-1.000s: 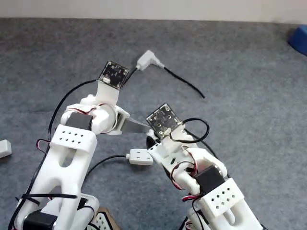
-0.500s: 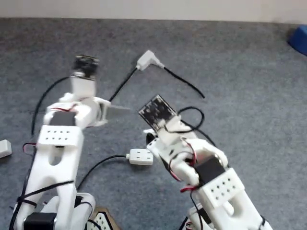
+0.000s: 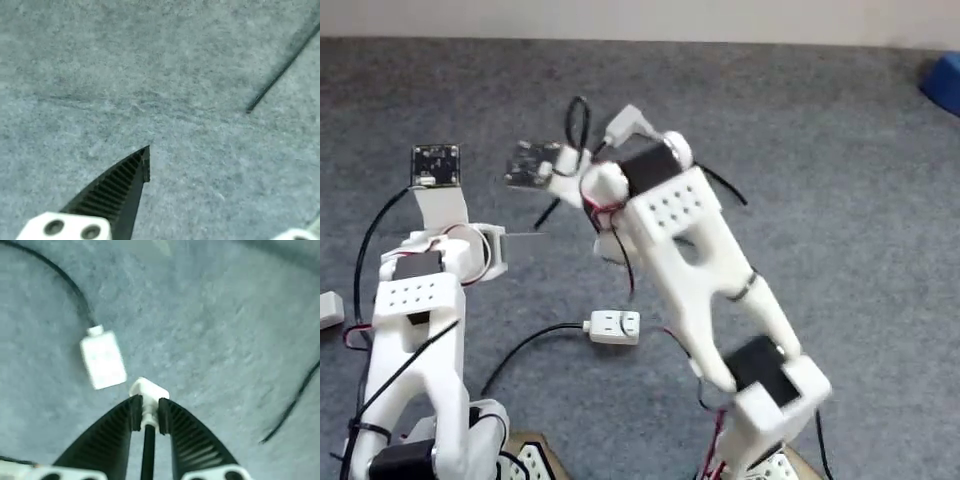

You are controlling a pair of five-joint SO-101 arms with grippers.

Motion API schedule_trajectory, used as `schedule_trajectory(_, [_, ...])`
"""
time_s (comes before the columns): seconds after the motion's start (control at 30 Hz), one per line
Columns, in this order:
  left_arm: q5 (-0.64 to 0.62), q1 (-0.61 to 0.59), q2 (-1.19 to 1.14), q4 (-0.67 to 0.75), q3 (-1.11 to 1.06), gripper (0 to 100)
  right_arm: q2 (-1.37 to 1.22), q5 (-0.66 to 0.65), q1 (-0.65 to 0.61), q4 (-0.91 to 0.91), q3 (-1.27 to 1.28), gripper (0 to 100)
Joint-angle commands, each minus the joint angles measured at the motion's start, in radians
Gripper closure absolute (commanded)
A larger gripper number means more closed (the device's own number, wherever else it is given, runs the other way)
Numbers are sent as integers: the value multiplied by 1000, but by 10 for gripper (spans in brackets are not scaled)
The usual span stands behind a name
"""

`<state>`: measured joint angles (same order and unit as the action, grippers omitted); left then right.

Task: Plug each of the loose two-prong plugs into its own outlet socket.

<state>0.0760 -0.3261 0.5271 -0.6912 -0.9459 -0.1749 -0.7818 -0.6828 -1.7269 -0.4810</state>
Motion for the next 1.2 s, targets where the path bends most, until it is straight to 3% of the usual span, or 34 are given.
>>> schedule_trajectory(0.0, [-5,-44,-2,15,5,490,-28,-146,-36,-36,-102,991])
schedule_trajectory(0.3, [-5,-94,-2,18,-7,490,36,-362,-38,-36,145,991])
schedule_trajectory(0.77, [-3,-110,-4,20,-8,490,243,-359,-160,122,506,990])
schedule_trajectory(1.17, [-3,-110,-4,20,-10,490,249,-361,-182,179,545,990])
